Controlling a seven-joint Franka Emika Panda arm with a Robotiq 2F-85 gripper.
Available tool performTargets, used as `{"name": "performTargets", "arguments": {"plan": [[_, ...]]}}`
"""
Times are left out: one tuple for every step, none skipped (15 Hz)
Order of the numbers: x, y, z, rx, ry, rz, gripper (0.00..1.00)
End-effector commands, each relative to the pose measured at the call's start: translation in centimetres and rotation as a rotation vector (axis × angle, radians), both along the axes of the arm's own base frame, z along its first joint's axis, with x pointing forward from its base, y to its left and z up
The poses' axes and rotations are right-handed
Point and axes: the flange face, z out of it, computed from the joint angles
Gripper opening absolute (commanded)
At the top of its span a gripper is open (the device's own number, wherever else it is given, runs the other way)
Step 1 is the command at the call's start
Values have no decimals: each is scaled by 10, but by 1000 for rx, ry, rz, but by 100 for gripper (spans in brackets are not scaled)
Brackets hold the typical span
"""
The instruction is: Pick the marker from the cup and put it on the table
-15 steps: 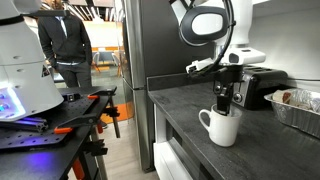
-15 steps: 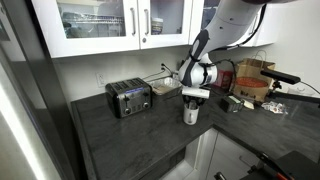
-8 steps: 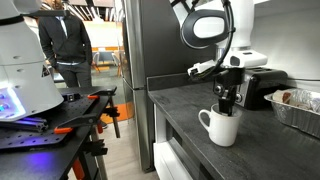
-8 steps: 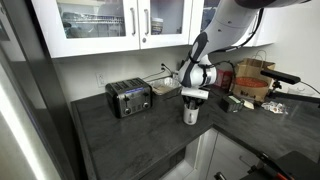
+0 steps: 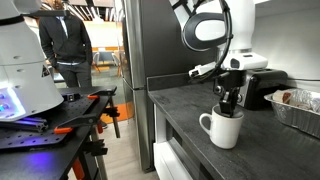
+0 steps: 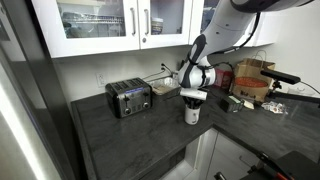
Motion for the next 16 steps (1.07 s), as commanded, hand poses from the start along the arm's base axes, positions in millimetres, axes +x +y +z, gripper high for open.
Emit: {"name": "performTargets", "arguments": {"plan": [[1, -2, -1, -25, -18, -29, 5], [0, -2, -1, -27, -17, -25, 4], [0, -1, 0, -30, -19, -19, 5], [-1, 1, 2, -33, -21, -17, 5], [-2, 2, 3, -42, -22, -13, 5], [-5, 4, 5, -52, -24, -7, 5], [-6, 4, 6, -65, -28, -4, 5], [-8, 6, 9, -76, -35, 1, 5], [-11, 8, 12, -86, -45, 4, 5], [-13, 9, 16, -103, -63, -2, 5], [-15, 10, 19, -109, -77, 2, 5], [-16, 12, 25, -120, -93, 3, 5], [-18, 13, 30, -125, -99, 6, 5], [-19, 13, 37, -128, -102, 11, 5], [-20, 13, 43, -137, -104, 6, 5], [-21, 14, 50, -134, -103, 9, 5]]}}
